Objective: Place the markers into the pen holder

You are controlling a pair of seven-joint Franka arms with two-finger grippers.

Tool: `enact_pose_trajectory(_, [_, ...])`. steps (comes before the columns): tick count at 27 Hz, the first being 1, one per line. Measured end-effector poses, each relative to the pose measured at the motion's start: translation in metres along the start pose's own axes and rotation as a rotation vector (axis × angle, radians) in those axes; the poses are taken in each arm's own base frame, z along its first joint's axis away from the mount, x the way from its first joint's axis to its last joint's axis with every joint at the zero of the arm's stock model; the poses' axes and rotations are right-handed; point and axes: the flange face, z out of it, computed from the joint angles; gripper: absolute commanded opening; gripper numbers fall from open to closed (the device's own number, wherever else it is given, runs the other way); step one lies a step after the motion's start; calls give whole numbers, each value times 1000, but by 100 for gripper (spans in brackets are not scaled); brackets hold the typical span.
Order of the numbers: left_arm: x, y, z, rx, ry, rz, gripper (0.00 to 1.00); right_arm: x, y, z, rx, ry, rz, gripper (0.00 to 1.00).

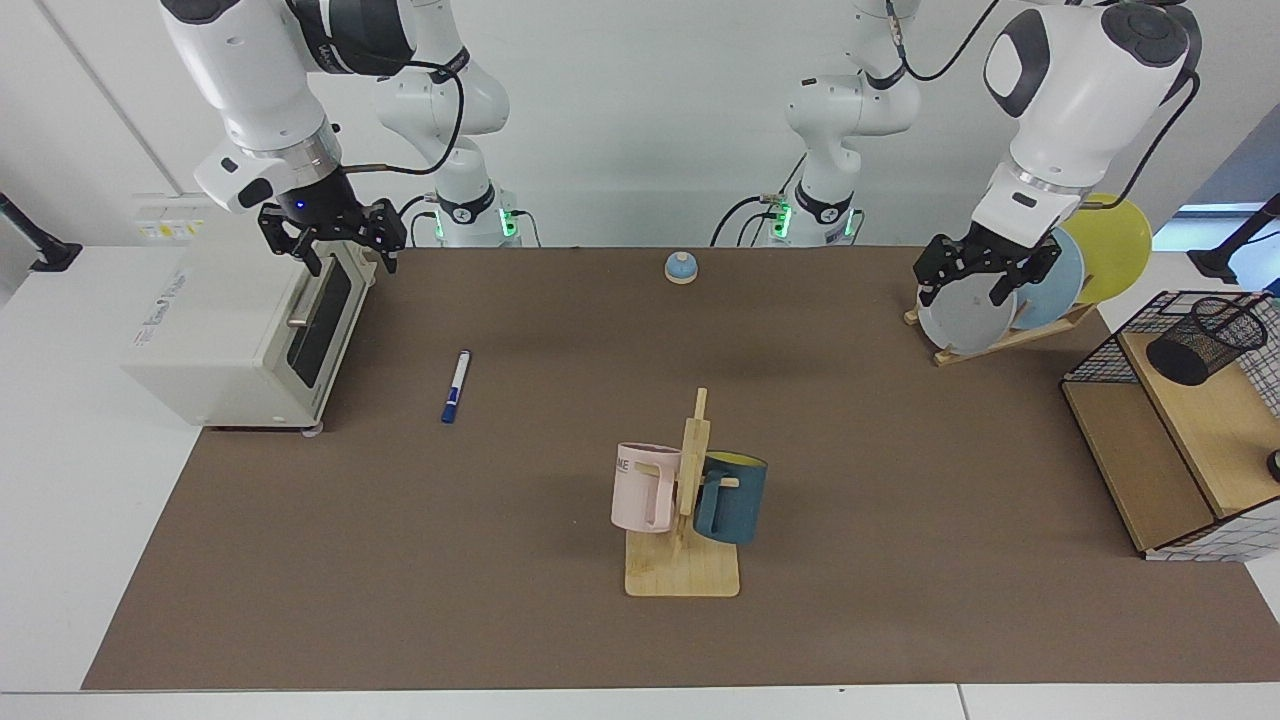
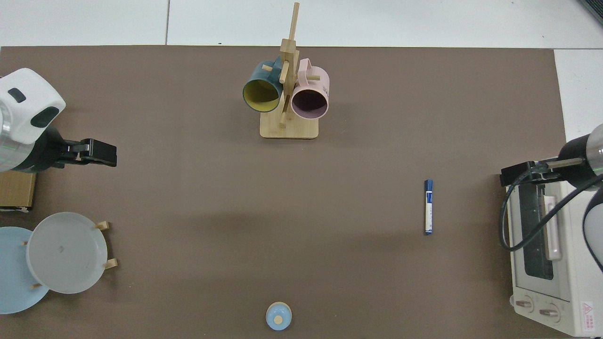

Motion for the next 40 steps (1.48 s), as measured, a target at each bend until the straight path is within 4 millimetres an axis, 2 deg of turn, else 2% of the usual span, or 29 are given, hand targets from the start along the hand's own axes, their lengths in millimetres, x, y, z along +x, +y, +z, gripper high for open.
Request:
enact_pose_trajectory(31, [0,-1,0,0,-1,-2,100,-1,-6,-1,2,0,-10,100])
enact_pose_trajectory(35, [0,-2,1,0,-1,-3,100,-1,-6,7,3,-7,-10,100])
enact_pose_trajectory(40, [0,-2,1,0,-2,-3,100,2,-7,33,3,-13,21,100])
